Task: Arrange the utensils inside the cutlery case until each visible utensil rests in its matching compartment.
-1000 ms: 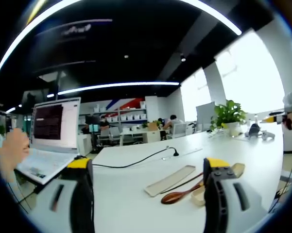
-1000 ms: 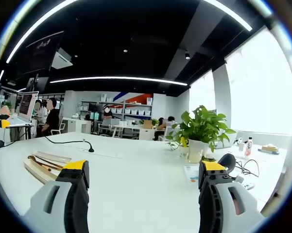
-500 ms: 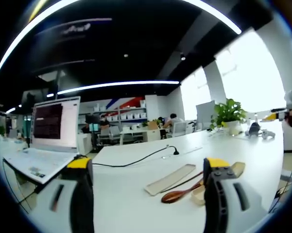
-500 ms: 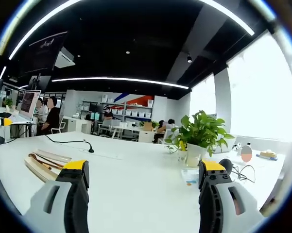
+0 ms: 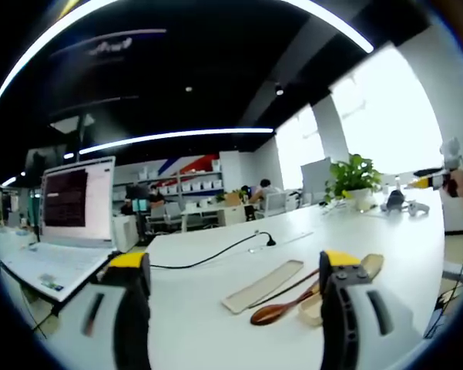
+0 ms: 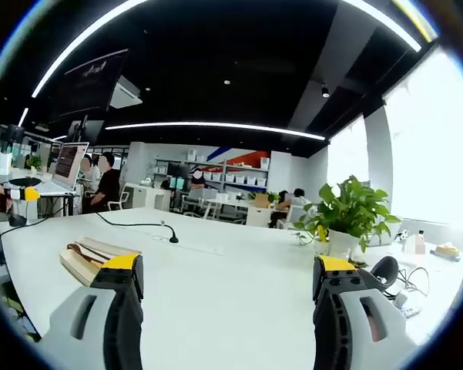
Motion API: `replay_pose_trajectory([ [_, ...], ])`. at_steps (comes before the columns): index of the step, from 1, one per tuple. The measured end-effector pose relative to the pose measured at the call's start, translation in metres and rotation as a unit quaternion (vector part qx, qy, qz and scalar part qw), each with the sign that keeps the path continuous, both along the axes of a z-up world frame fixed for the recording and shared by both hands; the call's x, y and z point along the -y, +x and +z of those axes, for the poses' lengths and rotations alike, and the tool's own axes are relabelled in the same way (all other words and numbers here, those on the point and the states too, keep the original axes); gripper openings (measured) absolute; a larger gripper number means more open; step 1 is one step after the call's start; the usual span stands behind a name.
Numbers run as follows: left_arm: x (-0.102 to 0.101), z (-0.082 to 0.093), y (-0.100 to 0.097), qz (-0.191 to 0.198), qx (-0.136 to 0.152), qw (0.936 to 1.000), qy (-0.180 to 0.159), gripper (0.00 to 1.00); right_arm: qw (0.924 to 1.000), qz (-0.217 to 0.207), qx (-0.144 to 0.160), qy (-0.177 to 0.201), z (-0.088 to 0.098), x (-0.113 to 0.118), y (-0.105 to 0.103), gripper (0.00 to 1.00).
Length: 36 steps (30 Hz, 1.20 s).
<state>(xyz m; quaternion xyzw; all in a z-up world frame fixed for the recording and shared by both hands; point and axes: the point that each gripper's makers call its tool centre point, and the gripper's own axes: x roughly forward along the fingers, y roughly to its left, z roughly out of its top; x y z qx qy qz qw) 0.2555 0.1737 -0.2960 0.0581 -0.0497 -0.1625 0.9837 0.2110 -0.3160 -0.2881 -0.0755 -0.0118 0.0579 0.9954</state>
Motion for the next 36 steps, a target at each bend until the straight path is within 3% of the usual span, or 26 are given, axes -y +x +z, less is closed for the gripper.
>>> replay_pose_trajectory([
  [7,0.015,-0.004,0.012,-0.041,-0.027,0.9981,0.038,0.93,0.9993,0.026,-0.013,-0.022,0.006,-0.012,0.021,0.93],
  [17,0.037,0.009,0.019,-0.085,-0.033,0.9932,0.073,0.85,0.997,0.066,-0.024,-0.03,0.008,-0.03,0.044,0.91],
  [20,0.042,0.002,0.02,-0.099,-0.052,0.9882,0.105,0.82,0.996,0.077,-0.029,-0.033,0.006,-0.035,0.047,0.91],
  [29,0.046,-0.002,0.031,-0.098,-0.053,0.9808,0.16,0.77,0.9946,0.086,-0.036,-0.045,0.003,-0.036,0.052,0.86],
  [34,0.059,-0.01,0.031,-0.127,-0.071,0.9718,0.186,0.67,0.9921,0.105,-0.044,-0.054,0.001,-0.044,0.059,0.81],
  [36,0.062,-0.016,0.031,-0.135,-0.086,0.9668,0.199,0.73,0.9911,0.11,-0.045,-0.059,0.001,-0.047,0.062,0.81],
])
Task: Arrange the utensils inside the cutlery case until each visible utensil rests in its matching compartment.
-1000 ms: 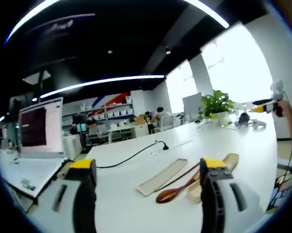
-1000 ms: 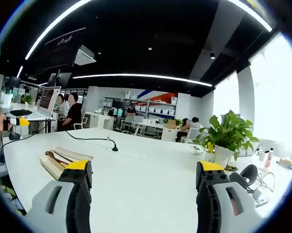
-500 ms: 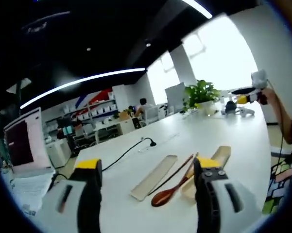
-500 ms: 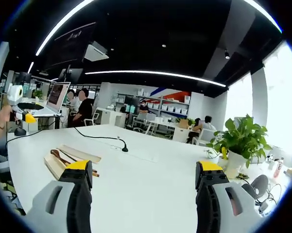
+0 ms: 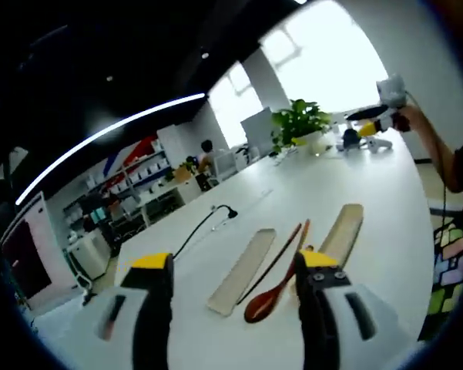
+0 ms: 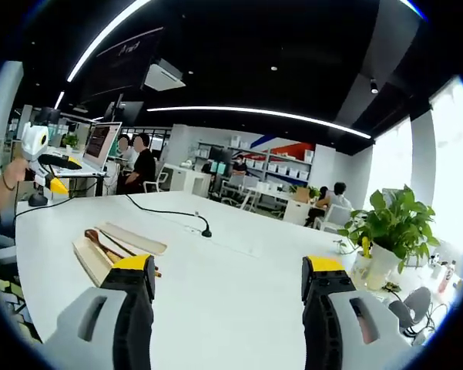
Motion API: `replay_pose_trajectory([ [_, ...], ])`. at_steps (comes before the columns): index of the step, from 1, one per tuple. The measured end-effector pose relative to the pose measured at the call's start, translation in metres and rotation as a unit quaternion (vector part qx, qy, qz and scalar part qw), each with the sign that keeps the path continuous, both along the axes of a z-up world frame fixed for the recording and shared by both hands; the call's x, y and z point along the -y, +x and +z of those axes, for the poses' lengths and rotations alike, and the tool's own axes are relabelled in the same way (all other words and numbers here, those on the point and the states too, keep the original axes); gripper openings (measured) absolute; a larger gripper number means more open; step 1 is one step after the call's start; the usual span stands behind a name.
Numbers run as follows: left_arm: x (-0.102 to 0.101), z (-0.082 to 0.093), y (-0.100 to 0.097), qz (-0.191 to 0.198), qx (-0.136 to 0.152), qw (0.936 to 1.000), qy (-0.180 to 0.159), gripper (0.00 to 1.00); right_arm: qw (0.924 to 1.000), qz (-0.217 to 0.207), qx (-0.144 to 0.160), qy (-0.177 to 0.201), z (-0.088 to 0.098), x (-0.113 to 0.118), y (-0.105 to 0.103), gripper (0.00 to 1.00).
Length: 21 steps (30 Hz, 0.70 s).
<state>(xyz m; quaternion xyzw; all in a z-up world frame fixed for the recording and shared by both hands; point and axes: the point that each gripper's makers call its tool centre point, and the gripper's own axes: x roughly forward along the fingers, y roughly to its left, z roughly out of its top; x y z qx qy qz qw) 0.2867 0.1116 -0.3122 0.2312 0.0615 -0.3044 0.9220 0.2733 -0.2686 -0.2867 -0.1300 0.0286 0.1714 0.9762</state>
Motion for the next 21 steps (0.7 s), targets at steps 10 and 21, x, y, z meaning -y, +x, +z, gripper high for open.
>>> replay_pose_trajectory([
  [10,0.017,-0.017,0.012,-0.023,-0.031,0.997,0.067,0.66,0.9972,0.054,-0.028,-0.044,-0.013,-0.019,0.013,0.76],
  [21,0.023,-0.044,0.016,-0.031,-0.074,0.9925,0.092,0.62,0.9897,0.096,-0.063,-0.086,-0.032,-0.033,0.031,0.7],
])
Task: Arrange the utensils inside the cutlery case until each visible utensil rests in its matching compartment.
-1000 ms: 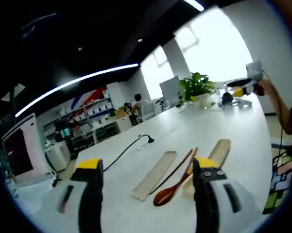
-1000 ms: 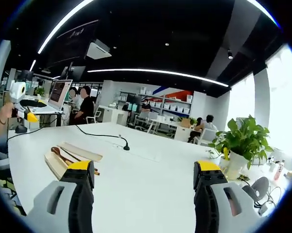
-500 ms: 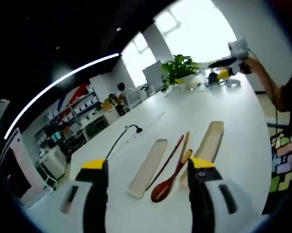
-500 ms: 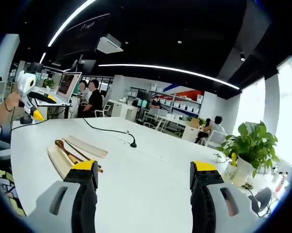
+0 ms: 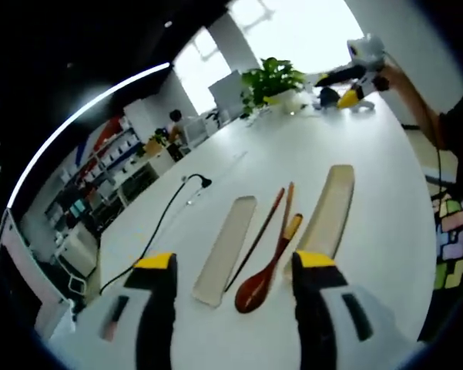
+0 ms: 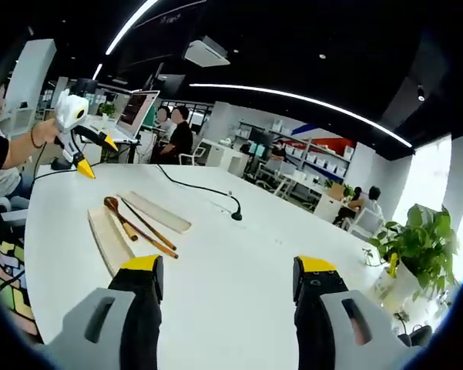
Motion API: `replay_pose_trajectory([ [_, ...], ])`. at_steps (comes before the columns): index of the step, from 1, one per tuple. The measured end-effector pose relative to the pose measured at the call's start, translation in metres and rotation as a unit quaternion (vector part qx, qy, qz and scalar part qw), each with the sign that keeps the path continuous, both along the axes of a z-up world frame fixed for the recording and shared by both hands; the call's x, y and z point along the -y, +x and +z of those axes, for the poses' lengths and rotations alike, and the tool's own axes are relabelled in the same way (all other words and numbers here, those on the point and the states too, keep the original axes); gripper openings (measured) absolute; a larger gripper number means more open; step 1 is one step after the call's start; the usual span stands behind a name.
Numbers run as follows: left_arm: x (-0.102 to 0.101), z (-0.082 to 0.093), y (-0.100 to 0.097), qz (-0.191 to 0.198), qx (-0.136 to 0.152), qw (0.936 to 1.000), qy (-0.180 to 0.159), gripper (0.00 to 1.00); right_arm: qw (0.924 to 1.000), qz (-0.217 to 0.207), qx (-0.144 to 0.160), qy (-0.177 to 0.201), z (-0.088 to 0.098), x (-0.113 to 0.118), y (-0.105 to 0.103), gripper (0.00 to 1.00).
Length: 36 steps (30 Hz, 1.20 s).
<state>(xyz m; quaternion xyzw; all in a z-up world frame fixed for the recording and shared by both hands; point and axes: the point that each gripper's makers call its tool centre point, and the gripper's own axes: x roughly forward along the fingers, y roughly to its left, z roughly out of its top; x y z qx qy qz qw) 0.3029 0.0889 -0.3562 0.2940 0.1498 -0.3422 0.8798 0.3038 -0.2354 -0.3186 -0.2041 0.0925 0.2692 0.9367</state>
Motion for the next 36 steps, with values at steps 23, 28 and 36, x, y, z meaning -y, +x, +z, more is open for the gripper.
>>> replay_pose_trajectory([
  [23,-0.008,-0.038,0.013,-0.029,-0.052,0.9931,0.101,0.5,0.9904,0.077,-0.113,0.02,-0.047,-0.042,0.025,0.51],
  [28,-0.01,-0.044,0.018,-0.031,-0.058,0.992,0.108,0.49,0.99,0.069,-0.123,0.009,-0.057,-0.045,0.031,0.52],
  [36,-0.007,-0.06,0.023,-0.04,-0.068,0.9894,0.122,0.42,0.9885,0.074,-0.13,0.022,-0.064,-0.064,0.043,0.52],
])
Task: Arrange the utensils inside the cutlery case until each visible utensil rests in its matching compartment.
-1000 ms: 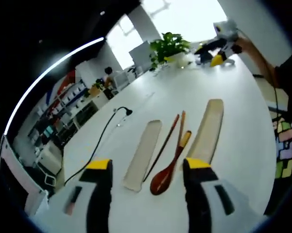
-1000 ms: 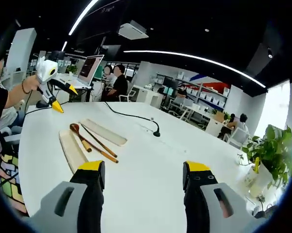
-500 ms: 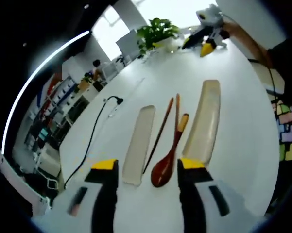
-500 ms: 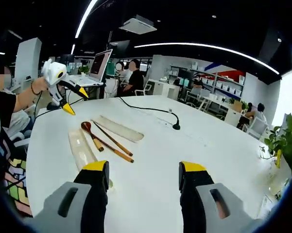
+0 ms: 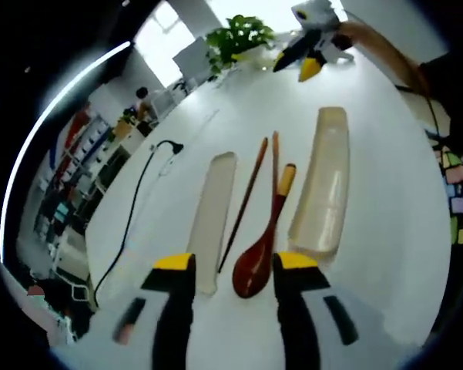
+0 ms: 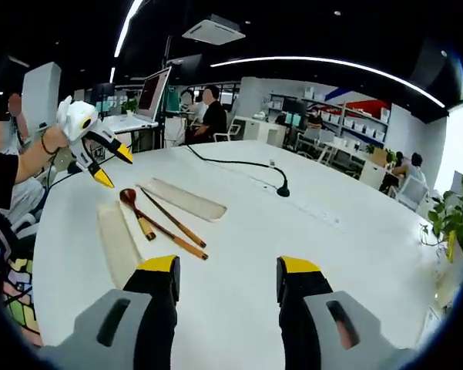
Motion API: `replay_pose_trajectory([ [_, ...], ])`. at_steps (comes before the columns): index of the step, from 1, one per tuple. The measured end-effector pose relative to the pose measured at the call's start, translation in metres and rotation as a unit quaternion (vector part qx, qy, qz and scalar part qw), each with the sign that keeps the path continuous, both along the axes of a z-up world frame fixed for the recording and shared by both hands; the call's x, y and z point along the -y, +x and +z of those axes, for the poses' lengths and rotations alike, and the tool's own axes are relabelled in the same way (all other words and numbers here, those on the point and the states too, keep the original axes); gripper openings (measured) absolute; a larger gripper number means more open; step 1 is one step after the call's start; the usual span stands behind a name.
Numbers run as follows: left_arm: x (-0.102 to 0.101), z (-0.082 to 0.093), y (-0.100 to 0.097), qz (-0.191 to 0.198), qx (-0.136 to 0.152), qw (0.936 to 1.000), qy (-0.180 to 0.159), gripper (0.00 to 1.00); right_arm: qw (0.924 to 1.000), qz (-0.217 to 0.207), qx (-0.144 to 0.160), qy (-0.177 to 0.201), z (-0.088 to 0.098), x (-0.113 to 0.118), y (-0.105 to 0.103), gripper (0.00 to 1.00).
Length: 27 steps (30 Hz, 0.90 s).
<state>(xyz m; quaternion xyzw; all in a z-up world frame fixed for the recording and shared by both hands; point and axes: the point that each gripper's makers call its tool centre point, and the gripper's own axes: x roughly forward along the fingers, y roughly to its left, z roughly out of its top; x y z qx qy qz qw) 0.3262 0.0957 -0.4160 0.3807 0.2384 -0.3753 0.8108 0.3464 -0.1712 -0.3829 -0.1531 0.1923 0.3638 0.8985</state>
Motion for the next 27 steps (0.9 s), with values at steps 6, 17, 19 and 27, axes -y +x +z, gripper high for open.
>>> replay_pose_trajectory([
  [6,0.006,-0.007,-0.001,-0.015,0.003,0.9998,0.014,0.42,0.9998,0.012,-0.011,-0.015,-0.01,-0.013,0.002,0.51],
  [17,0.013,-0.016,-0.001,-0.029,-0.009,0.9994,0.019,0.38,0.9991,0.026,-0.027,-0.022,-0.03,-0.036,0.004,0.48],
  [19,0.013,-0.016,-0.001,-0.03,-0.008,0.9993,0.021,0.38,0.999,0.028,-0.029,-0.023,-0.032,-0.038,0.006,0.48],
  [27,0.015,-0.021,-0.002,-0.037,-0.005,0.9988,0.031,0.34,0.9981,0.035,-0.039,-0.03,-0.044,-0.045,0.008,0.44],
])
